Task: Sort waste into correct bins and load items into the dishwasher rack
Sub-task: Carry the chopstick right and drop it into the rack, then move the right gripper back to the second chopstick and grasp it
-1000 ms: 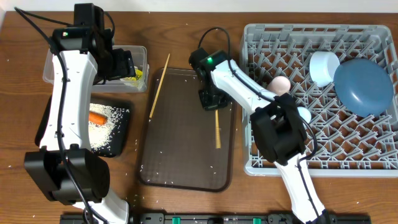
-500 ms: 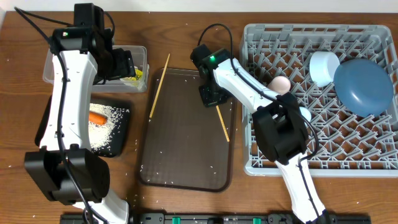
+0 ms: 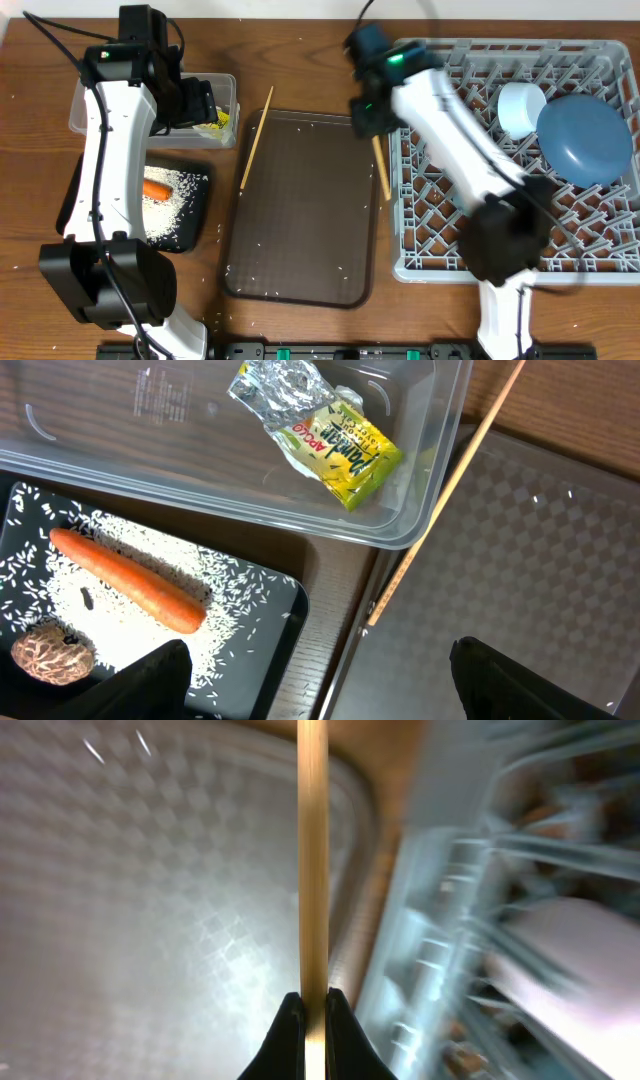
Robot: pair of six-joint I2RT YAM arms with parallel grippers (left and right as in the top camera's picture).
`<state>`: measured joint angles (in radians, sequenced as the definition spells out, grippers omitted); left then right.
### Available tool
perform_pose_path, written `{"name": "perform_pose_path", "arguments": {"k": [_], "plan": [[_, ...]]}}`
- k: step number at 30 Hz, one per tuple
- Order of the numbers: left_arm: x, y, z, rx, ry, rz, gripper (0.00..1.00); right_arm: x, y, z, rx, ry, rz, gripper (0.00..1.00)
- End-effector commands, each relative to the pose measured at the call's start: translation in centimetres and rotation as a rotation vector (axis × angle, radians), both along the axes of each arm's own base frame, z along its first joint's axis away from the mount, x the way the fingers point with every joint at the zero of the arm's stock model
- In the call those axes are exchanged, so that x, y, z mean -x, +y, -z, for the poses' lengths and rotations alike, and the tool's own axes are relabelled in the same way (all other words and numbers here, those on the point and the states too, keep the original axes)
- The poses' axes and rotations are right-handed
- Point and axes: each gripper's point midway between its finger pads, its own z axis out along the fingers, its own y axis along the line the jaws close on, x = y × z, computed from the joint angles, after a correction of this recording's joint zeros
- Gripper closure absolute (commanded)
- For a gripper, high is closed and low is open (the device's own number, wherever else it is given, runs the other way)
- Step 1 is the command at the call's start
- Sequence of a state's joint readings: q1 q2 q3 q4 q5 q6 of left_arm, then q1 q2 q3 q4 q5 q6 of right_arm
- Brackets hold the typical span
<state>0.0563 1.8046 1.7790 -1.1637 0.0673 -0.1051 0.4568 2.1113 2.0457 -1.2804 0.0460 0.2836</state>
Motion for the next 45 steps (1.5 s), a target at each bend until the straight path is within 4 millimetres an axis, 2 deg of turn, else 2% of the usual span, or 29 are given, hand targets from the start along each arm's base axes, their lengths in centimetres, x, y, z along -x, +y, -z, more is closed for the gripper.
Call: {"name": "perform_pose_path", "arguments": {"k": [1,3,5,11,16,21,22,23,25,26,28,31,36,40,45], "plan": [[0.2,0.3,0.5,-0.008,0.017,-0.010,0.16,-0.4,-2.8,-4.8,-0.024,-0.092,0.047,0.99],[0.2,0.3,0.5,-0.008,0.017,-0.010,0.16,-0.4,-4.3,-5.9,-0.028,-0.106,0.078,0.99],[0.2,0.3,0.5,-0.008,0.016,-0.010,0.16,-0.5,-5.8,-6.2,-0.023,-0.108,0.111,0.99],[0.1,0.3,0.5,-0.008,0.014,-0.010,0.16,-1.1,-8.6,-4.5,-0.005,-0.070,0.174,0.99],[0.1,0.3,0.5,-0.008,0.014,-0.010,0.16,-1.4,-9.0,-1.5,0.006,-0.038,0.187,0.99],[0.1,0.3,0.5,-0.008,0.013,-0.011,0.16,-2.0,-8.0,0.4,-0.029,-0.048,0.121,0.96],[0.1,0.3,0.5,-0.008,0.013,-0.010,0.16,-2.0,-7.9,0.6,-0.031,-0.050,0.121,0.89],[0.1,0.3,0.5,-0.008,0.014,-0.010,0.16,-2.1,-7.9,0.7,-0.031,-0.051,0.121,0.71],[0.1,0.3,0.5,-0.008,0.014,-0.010,0.16,-2.2,-7.9,0.7,-0.032,-0.055,0.121,0.46],[0.1,0.3,0.5,-0.008,0.014,-0.010,0.16,-2.3,-7.9,0.6,-0.034,-0.058,0.120,0.38],[0.1,0.3,0.5,-0.008,0.014,-0.010,0.16,-2.4,-7.7,0.5,-0.045,-0.065,0.118,0.30],[0.1,0.3,0.5,-0.008,0.013,-0.010,0.16,-2.8,-5.6,-0.1,-0.154,-0.070,0.066,0.24],[0.1,0.3,0.5,-0.008,0.013,-0.010,0.16,-3.8,0.2,-2.5,-0.388,-0.128,-0.035,0.20],[0.1,0.3,0.5,-0.009,0.013,-0.011,0.16,-4.2,3.8,-2.9,-0.389,-0.195,-0.047,0.17],[0.1,0.3,0.5,-0.009,0.014,-0.011,0.16,-4.9,9.8,-2.1,-0.385,-0.291,-0.067,0.17]]}}
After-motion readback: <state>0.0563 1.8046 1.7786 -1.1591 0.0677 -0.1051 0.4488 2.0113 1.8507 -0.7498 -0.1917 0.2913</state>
